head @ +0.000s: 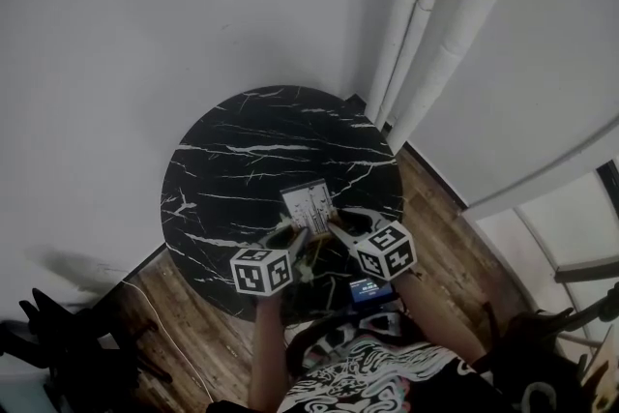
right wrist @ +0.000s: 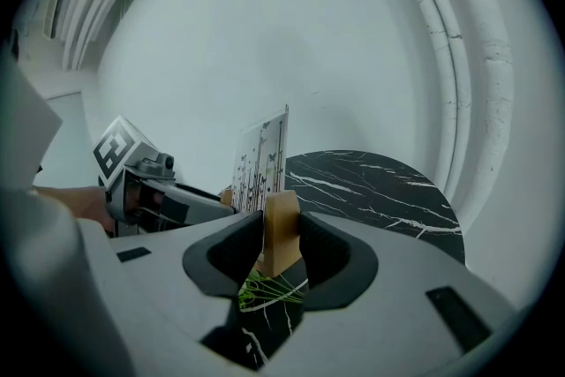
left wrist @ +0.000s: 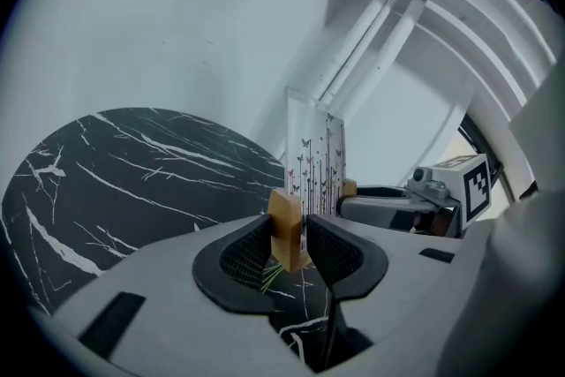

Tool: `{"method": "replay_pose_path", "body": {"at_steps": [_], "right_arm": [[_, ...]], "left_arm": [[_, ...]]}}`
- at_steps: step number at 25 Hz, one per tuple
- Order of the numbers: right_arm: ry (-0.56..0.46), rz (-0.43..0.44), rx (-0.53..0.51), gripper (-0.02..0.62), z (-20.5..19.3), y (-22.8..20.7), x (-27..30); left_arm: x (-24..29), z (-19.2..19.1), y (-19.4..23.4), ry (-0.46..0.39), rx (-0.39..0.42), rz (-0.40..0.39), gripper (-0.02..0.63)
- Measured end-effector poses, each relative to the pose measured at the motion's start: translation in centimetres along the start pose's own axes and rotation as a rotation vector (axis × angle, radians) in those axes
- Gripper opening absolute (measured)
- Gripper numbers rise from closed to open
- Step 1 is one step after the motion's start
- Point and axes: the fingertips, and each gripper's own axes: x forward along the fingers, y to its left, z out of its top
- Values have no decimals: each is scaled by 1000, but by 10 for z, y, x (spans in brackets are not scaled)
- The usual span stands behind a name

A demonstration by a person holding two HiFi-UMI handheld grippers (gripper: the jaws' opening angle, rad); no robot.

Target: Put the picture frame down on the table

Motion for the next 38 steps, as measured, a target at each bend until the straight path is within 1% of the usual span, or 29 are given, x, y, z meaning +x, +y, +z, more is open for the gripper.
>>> {"method": "replay_pose_path", "body": {"at_steps": [9,19,25,32,38], "right_arm": [[47,-8,-14,129,-4,-10,20],[107,-7,-3,126,-14,-26,42],[151,-5,-3,123,-26,-36,55],[193,-1,9,120,-39,-45,69],[217,5,-3,117,-50,-53,81]], "left_arm": [[14,2,17,48,33,33,135],[35,-3,36,104,23,43,132],[49,-9,47,144,48,75,132],[62,-19,59,184,44,87,130],[74,-25,69,217,91,125,129]]}}
